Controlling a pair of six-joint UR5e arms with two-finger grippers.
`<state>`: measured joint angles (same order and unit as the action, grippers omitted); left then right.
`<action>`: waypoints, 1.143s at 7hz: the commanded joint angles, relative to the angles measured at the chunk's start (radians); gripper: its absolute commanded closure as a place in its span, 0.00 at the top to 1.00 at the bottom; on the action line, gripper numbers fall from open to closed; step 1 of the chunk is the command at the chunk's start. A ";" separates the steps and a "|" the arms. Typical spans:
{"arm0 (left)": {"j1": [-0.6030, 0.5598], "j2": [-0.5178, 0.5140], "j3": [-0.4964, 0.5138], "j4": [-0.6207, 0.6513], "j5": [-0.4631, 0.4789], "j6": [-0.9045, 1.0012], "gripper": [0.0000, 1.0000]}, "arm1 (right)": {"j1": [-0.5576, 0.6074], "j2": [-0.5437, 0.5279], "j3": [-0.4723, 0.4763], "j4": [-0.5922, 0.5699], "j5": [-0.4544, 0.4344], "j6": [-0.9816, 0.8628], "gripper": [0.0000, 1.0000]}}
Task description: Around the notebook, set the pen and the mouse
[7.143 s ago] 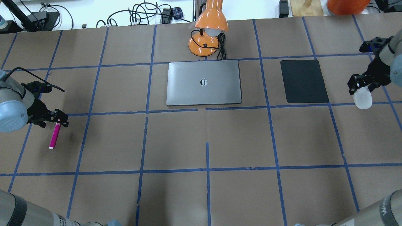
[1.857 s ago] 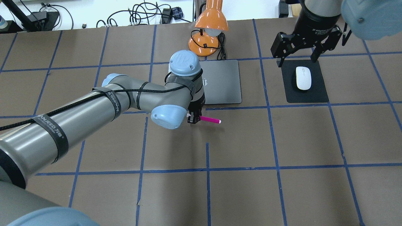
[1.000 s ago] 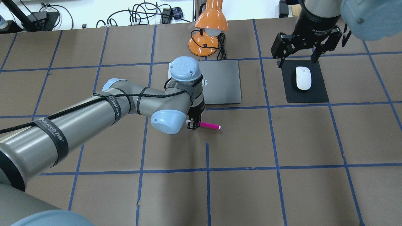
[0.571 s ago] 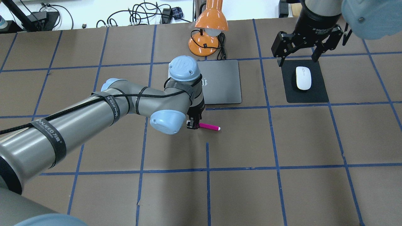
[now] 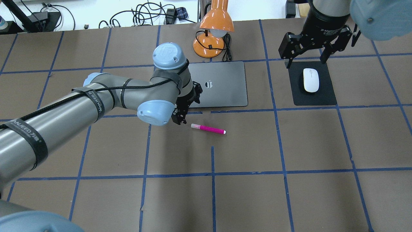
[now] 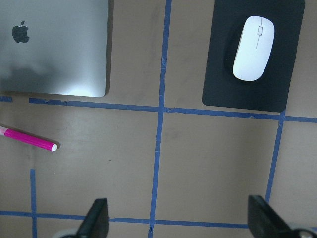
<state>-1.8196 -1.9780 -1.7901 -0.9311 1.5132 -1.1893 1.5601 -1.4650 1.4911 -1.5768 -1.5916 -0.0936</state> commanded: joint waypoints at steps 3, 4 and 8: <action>0.211 0.123 0.162 -0.344 0.013 0.571 1.00 | 0.000 0.000 -0.002 0.001 0.004 0.000 1.00; 0.253 0.143 0.231 -0.445 0.033 0.718 1.00 | 0.000 0.000 -0.005 0.004 -0.002 0.000 1.00; 0.299 0.251 0.276 -0.618 0.023 1.004 1.00 | 0.000 -0.001 -0.003 0.003 -0.004 0.002 1.00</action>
<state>-1.5255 -1.7563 -1.5204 -1.5094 1.5491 -0.2197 1.5601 -1.4662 1.4887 -1.5759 -1.5950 -0.0922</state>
